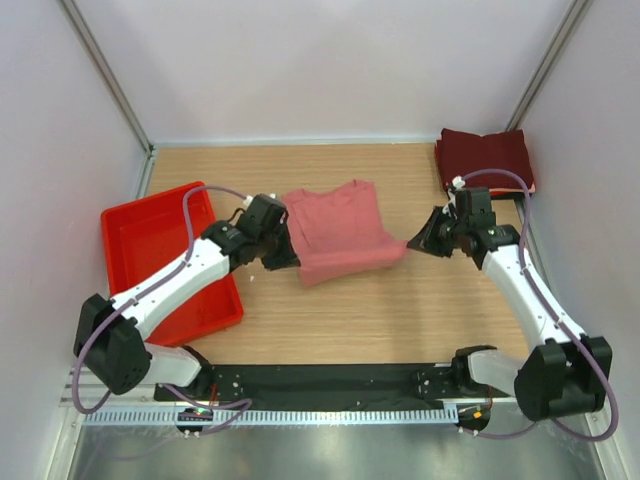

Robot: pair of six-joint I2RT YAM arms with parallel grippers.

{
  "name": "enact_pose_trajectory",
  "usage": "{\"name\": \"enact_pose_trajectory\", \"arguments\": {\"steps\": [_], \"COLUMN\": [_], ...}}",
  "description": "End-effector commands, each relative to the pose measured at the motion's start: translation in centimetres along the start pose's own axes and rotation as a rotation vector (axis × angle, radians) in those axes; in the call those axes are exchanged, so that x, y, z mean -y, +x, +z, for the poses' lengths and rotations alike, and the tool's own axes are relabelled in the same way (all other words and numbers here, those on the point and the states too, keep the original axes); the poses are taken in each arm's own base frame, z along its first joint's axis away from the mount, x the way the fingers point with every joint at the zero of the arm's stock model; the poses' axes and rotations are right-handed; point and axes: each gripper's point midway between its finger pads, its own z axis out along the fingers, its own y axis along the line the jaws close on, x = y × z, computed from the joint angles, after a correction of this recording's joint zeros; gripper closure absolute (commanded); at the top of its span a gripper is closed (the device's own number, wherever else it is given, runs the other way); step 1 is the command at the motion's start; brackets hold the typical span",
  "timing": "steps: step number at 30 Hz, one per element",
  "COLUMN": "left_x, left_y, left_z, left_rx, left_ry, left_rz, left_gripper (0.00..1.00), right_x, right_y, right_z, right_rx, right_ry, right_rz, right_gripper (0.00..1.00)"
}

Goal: Fold and stack the t-shirts
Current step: Fold the tshirt

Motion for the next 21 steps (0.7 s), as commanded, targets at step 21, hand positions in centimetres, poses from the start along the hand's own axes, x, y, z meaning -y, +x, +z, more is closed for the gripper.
{"name": "enact_pose_trajectory", "arguments": {"steps": [21], "left_x": [0.0], "left_y": [-19.0], "left_z": [4.2], "left_rx": [0.157], "left_ry": [-0.011], "left_rz": [-0.102], "left_gripper": [1.00], "right_x": [-11.3], "right_y": [-19.0], "right_z": [10.3], "right_rx": [0.252], "right_ry": [-0.287], "right_rz": [-0.042], "right_gripper": [0.99]}}
